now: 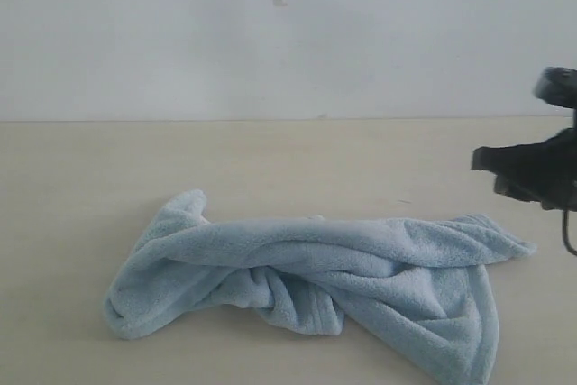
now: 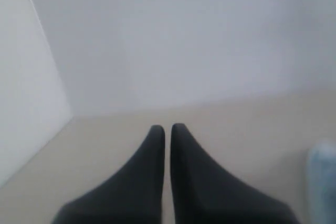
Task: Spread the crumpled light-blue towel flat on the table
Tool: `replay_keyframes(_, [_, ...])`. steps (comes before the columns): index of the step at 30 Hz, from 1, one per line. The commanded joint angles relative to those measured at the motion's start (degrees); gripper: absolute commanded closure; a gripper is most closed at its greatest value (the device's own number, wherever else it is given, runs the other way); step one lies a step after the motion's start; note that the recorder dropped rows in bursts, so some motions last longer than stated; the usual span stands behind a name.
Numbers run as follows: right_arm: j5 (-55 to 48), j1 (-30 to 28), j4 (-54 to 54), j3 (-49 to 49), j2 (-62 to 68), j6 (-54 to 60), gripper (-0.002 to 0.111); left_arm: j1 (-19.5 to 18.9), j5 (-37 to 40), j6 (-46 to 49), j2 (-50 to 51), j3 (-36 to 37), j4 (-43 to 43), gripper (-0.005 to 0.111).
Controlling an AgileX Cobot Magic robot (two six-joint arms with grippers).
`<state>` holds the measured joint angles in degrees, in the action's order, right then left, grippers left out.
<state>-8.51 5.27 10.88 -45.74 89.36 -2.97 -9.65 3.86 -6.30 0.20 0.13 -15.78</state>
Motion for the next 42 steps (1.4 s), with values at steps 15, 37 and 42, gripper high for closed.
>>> replay_keyframes(15, [-38.81, 17.00, -11.39, -11.40, -0.24, 6.99, 0.066, 0.28, -58.25, -9.72, -0.20, -5.15, 15.08, 0.103])
replay_keyframes(37, [-20.14, 21.21, -9.77, 4.32, 1.56, 10.80, 0.066, 31.54, 11.53, -7.59, 56.61, -23.96, -7.80, 0.103])
replay_keyframes(42, [-15.96, 23.83, -12.25, 4.46, 6.09, 10.04, 0.066, 47.47, 18.10, 25.14, 63.54, -25.38, 14.92, 0.103])
